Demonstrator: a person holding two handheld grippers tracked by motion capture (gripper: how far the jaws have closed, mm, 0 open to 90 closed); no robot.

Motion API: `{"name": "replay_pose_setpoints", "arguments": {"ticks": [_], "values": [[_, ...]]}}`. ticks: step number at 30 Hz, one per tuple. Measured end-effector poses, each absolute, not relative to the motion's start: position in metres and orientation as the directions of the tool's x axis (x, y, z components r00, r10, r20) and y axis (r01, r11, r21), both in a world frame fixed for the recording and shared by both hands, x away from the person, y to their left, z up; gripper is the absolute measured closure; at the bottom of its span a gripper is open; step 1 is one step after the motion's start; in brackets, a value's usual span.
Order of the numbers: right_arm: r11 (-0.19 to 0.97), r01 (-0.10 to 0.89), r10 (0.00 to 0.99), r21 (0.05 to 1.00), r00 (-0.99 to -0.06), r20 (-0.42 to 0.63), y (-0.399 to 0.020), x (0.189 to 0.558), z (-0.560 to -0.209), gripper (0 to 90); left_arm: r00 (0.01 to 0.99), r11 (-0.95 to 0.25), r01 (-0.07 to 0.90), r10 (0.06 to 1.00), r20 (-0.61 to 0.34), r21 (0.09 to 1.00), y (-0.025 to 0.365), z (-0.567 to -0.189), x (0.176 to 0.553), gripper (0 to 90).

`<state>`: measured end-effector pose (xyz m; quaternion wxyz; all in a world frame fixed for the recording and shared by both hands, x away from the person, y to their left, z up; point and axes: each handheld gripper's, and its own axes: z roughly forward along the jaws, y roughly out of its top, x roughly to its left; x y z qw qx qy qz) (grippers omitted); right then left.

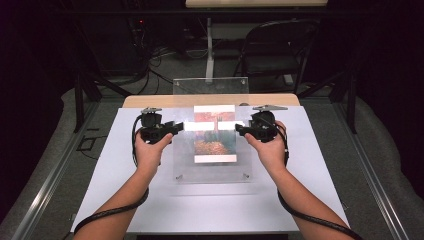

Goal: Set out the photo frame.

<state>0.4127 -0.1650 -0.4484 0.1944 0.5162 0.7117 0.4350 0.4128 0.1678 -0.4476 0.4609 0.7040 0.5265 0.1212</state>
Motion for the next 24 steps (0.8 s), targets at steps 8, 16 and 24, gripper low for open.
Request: {"name": "replay_pose_setpoints", "arguments": {"ticks": [8, 16, 24], "values": [[0.101, 0.517, 0.897, 0.850, -0.416, 0.146, -0.170, 0.389, -0.441, 50.5, 0.436, -0.008, 0.586, 0.846, -0.307, 0.810, 0.171, -0.442, 0.389, 61.4], [0.101, 0.443, 0.882, 0.891, -0.454, 0.125, -0.176, 0.351, -0.437, 54.1, 0.486, -0.018, 0.504, 0.832, -0.266, 0.863, 0.174, -0.439, 0.349, 64.1], [0.109, 0.385, 0.849, 0.917, -0.515, 0.115, -0.185, 0.303, -0.436, 56.6, 0.560, -0.029, 0.436, 0.791, -0.246, 0.900, 0.180, -0.442, 0.306, 63.2]]}}
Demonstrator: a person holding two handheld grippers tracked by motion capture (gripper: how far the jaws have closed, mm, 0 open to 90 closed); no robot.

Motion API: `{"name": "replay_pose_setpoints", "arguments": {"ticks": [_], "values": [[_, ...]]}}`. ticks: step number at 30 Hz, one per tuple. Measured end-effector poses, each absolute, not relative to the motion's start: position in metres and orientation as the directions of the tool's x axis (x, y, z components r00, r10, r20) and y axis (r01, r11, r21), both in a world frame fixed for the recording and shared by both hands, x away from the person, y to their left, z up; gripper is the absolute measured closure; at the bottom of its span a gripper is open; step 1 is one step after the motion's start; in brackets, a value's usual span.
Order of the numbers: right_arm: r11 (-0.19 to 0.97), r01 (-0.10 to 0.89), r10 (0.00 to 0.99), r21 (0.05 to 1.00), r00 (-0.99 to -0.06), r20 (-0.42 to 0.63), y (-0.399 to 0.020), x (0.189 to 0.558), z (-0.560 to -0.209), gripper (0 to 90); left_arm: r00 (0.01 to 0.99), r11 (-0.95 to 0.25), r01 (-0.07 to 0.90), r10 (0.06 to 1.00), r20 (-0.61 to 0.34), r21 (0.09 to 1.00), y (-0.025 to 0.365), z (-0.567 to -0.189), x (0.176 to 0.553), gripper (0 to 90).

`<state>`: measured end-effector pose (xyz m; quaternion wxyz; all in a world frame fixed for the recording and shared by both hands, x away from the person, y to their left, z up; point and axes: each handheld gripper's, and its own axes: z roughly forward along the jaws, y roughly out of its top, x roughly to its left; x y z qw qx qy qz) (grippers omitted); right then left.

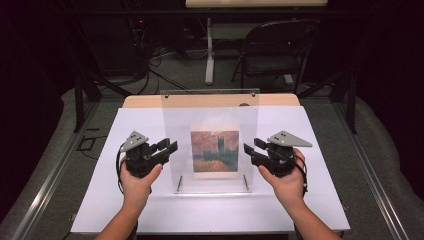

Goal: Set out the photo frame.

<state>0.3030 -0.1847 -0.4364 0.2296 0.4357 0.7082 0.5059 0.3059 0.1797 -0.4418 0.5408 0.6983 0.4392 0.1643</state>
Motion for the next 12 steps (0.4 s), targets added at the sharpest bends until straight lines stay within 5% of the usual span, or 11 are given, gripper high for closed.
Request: {"name": "replay_pose_setpoints", "arguments": {"ticks": [12], "values": [[0.100, 0.326, 0.817, 0.940, -0.566, 0.109, -0.191, 0.267, -0.446, 53.4, 0.625, -0.092, 0.355, 0.763, -0.163, 0.930, 0.179, -0.450, 0.277, 54.6]]}}
